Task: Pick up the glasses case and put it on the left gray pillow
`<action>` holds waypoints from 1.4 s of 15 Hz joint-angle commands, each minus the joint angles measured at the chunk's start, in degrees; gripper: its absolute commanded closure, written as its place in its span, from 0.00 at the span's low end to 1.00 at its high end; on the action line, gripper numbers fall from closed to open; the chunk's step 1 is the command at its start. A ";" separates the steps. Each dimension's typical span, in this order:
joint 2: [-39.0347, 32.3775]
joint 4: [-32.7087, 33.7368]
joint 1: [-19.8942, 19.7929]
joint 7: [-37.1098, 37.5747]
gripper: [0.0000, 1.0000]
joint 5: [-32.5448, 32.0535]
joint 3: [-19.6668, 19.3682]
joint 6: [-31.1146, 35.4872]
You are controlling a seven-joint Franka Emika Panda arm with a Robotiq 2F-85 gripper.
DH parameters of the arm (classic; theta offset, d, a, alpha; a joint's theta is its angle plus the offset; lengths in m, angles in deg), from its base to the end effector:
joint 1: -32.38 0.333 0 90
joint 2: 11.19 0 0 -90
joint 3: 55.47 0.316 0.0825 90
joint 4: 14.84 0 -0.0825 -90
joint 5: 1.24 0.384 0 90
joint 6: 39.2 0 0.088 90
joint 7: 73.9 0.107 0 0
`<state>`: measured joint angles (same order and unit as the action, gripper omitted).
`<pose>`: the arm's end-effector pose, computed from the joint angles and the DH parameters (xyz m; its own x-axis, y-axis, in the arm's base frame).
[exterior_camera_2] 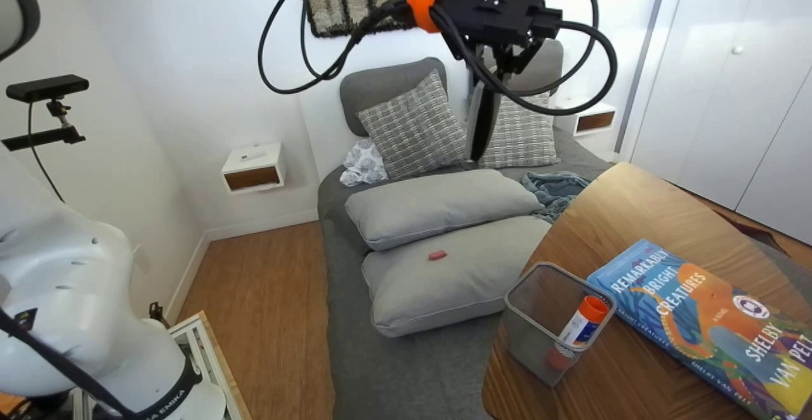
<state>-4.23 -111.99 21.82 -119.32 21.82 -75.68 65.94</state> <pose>0.4762 -0.2614 0.6606 0.8748 0.1382 0.4644 0.2271 -0.9636 -0.1411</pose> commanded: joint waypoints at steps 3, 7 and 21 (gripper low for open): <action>-8.80 8.29 2.18 -0.46 0.91 2.45 5.36 -4.52; -13.31 12.63 2.88 -0.30 0.91 2.36 10.29 -6.12; -18.22 13.90 3.78 3.80 0.91 2.52 16.13 -3.52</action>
<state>-19.89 -98.50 25.08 -119.88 23.42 -61.24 59.76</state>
